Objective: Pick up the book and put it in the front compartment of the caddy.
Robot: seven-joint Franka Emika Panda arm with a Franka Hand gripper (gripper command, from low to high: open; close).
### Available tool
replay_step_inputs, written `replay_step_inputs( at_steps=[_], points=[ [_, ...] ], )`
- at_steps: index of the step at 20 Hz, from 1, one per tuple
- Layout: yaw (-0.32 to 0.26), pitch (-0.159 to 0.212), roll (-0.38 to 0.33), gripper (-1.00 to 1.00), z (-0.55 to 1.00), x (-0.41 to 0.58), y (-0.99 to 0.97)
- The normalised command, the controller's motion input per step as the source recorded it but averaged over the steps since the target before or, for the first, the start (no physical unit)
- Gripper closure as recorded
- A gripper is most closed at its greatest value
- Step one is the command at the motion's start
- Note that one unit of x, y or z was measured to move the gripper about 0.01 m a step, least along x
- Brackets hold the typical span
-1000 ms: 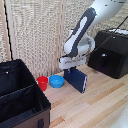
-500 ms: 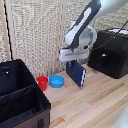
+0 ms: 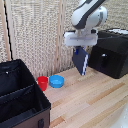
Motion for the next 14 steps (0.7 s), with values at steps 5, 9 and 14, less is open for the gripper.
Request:
replay_step_inputs(
  at_steps=[5, 9, 14],
  points=[
    [-0.309, -0.045, 0.058, 1.00, 0.74, -0.057, 0.00],
    [-0.296, -0.020, 0.085, 1.00, 0.54, -0.032, 0.08],
    [-0.235, -0.001, 0.067, 1.00, 0.36, -0.006, 0.33]
  ],
)
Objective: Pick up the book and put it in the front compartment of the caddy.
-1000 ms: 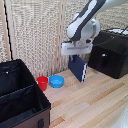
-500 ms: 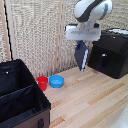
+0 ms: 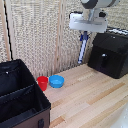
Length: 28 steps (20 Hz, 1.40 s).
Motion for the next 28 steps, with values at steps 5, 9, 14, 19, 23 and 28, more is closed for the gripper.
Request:
replay_step_inputs(
  at_steps=[5, 9, 14, 19, 23, 28],
  points=[
    [-0.227, -0.018, 0.035, 1.00, 0.40, -0.014, 0.39],
    [-0.244, -0.032, 0.004, 1.00, 0.45, -0.017, 0.39],
    [-0.208, -0.031, 0.072, 1.00, 0.66, -0.113, 0.24],
    [-0.156, 0.004, 0.056, 1.00, 0.51, -0.223, 0.25],
    [-0.115, 0.024, 0.041, 1.00, 0.40, -0.157, 0.44],
    [-0.119, 0.003, -0.001, 1.00, 0.34, -0.003, 0.74]
  ],
)
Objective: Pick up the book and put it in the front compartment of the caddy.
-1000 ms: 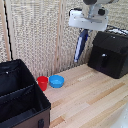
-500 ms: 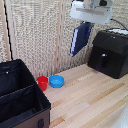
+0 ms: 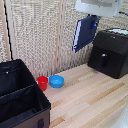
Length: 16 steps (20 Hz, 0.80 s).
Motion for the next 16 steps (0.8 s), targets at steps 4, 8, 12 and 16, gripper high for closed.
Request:
replay_step_inputs(
  at_steps=[4, 8, 12, 16],
  points=[
    [-0.127, -0.001, -0.008, 1.00, 0.26, 0.014, 0.80],
    [-0.117, 0.000, -0.010, 1.00, 0.20, 0.019, 0.82],
    [-0.112, 0.000, -0.010, 1.00, 0.18, 0.006, 0.82],
    [-0.107, 0.000, -0.010, 1.00, 0.16, 0.001, 0.82]
  ],
)
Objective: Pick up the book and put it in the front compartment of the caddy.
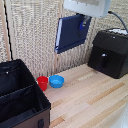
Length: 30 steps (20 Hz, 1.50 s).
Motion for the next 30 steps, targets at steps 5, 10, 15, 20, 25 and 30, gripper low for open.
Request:
replay_step_inputs(
  at_steps=[5, 10, 15, 20, 25, 30],
  points=[
    [-0.099, 0.003, -0.012, 1.00, 0.14, 0.000, 0.83],
    [-0.094, 0.013, -0.012, 1.00, 0.12, 0.001, 0.83],
    [-0.086, 0.017, -0.010, 1.00, 0.13, 0.018, 0.84],
    [-0.078, 0.021, -0.009, 1.00, 0.14, 0.046, 0.86],
    [-0.078, 0.019, -0.009, 1.00, 0.15, 0.050, 0.86],
    [-0.069, 0.025, -0.013, 1.00, 0.16, 0.065, 0.87]
  ],
)
